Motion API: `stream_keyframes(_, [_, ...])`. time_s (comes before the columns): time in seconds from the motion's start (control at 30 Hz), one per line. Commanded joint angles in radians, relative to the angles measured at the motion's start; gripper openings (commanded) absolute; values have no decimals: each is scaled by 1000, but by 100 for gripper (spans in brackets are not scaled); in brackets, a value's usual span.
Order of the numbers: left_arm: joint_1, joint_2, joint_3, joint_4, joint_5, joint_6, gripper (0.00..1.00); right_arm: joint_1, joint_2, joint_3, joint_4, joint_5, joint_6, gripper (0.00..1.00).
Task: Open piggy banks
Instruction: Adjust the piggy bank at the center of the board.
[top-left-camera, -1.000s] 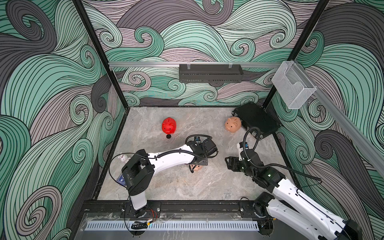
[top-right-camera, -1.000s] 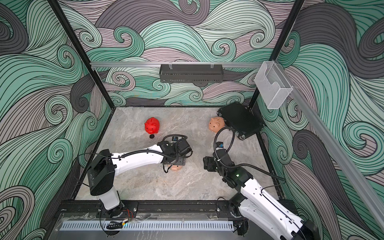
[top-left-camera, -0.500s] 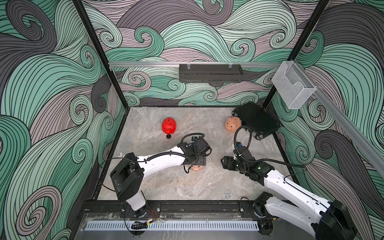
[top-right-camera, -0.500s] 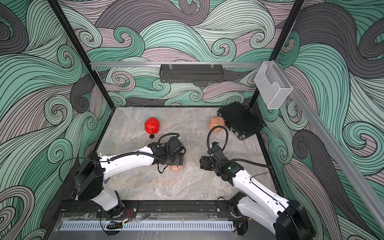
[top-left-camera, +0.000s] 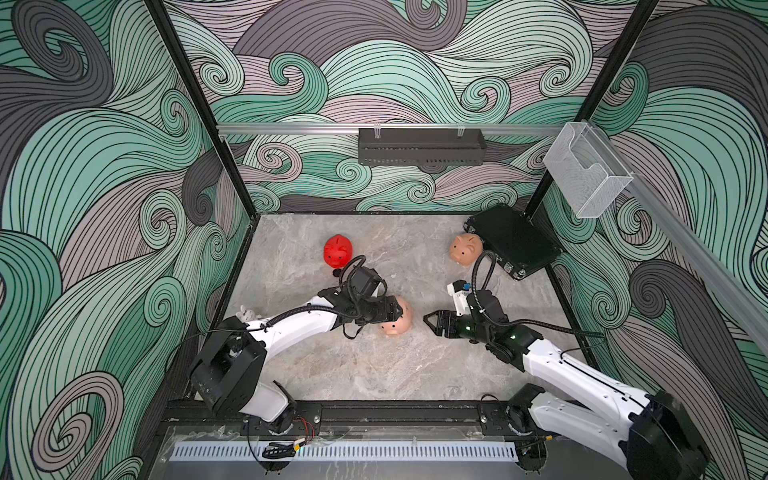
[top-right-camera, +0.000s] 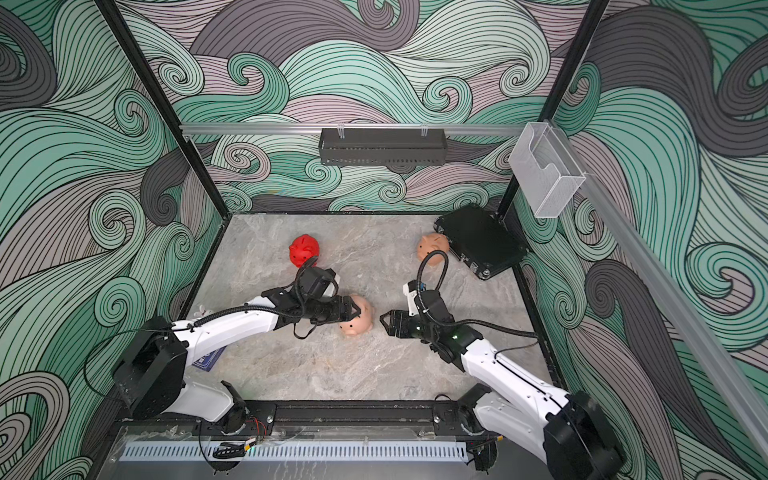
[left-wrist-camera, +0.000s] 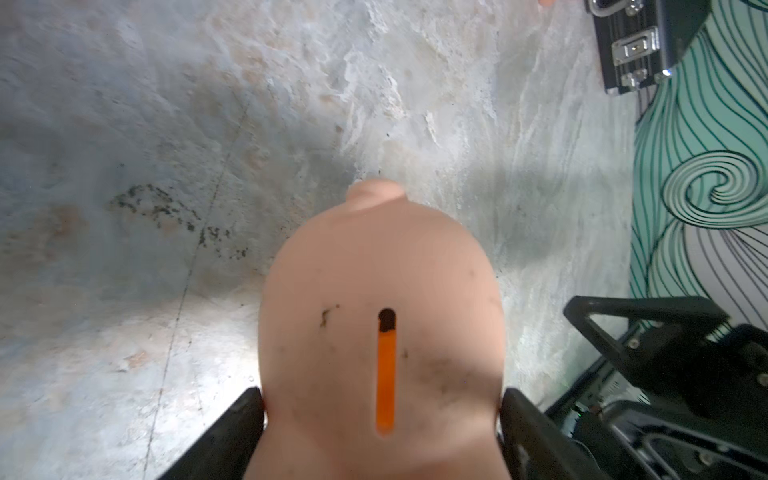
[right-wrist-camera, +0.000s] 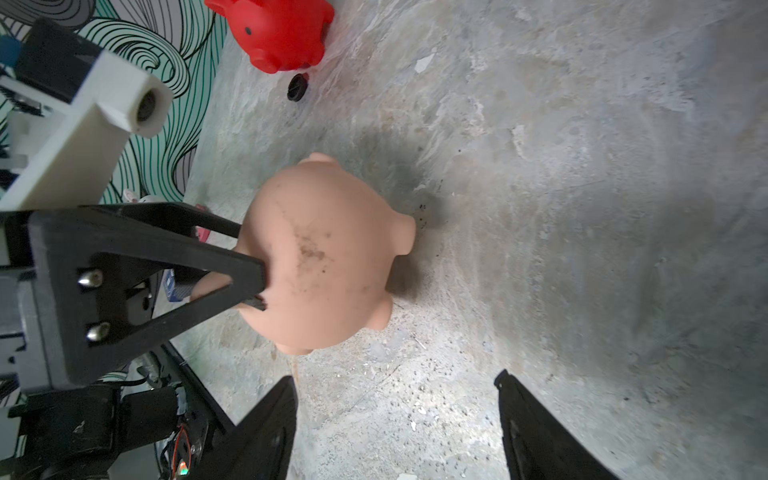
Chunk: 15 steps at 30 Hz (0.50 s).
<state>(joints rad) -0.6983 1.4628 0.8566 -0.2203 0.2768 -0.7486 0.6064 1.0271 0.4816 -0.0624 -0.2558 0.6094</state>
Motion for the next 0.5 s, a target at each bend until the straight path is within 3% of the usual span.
stream_keyframes(0.0, [37,-3,-50,168,162,8,74,-3,28,5,56,-19,-8,76])
stream_keyframes(0.23, [100,56,-154,382,285,-50,74,-13,68,64,-32,71,12,80])
stream_keyframes(0.27, [104,66,-163,400,294,-49,74,-21,72,71,-29,50,20,93])
stream_keyframes(0.3, [109,75,-168,412,299,-49,74,-29,75,77,-39,47,10,99])
stream_keyframes(0.47, [138,120,-189,506,362,-62,74,-74,54,-21,109,28,38,100])
